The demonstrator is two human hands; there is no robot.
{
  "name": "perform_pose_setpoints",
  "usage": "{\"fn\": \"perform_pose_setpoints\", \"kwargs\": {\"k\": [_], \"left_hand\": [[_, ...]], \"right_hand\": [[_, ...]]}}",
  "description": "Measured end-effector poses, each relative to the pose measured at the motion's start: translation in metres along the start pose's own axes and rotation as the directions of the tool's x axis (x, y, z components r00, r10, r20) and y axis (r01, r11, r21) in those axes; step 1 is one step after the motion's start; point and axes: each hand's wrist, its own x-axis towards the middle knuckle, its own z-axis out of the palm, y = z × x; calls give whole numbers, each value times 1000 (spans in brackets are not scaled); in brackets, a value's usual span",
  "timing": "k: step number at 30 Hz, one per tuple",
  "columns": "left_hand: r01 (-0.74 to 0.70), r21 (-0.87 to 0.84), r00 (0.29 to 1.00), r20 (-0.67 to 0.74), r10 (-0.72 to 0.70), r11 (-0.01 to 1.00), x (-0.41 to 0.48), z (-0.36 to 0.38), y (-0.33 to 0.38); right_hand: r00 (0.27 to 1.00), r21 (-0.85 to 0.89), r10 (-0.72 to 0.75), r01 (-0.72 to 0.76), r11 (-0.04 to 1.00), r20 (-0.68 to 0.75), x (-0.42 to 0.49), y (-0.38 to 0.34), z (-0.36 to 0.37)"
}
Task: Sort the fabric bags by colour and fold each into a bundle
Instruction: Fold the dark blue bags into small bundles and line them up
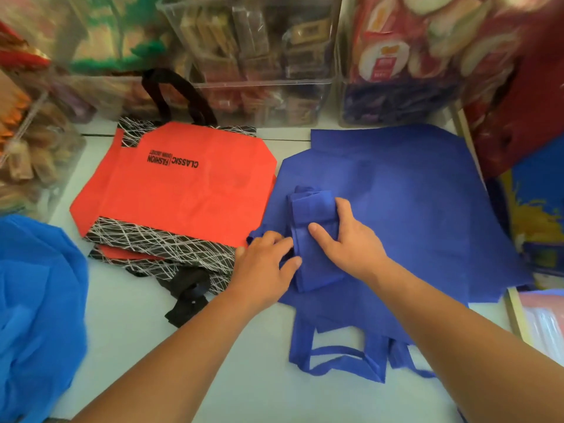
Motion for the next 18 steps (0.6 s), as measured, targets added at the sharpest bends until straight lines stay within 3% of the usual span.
{"fn": "perform_pose_setpoints", "kwargs": {"k": [4,7,12,15,18], "left_hand": [[63,185,998,-16,-61,981,6,-2,-7],[191,284,980,-113,-165,940,9,-5,-14],[231,302,962,-210,-172,925,6,-5,-23],[97,294,960,-280,-12,951,1,-9,-19],[-270,314,925,-179,336,910,4,0,-8]], "right_hand": [[995,-137,-92,97,986,43,31,-5,-2],[990,-152,-126,134,979,59,42,-6,0],[996,-136,-37,48,990,86,56,-5,8],[995,-149,-34,47,988,91,63,-5,13],[995,-147,-28,42,988,100,72,-3,13]]}}
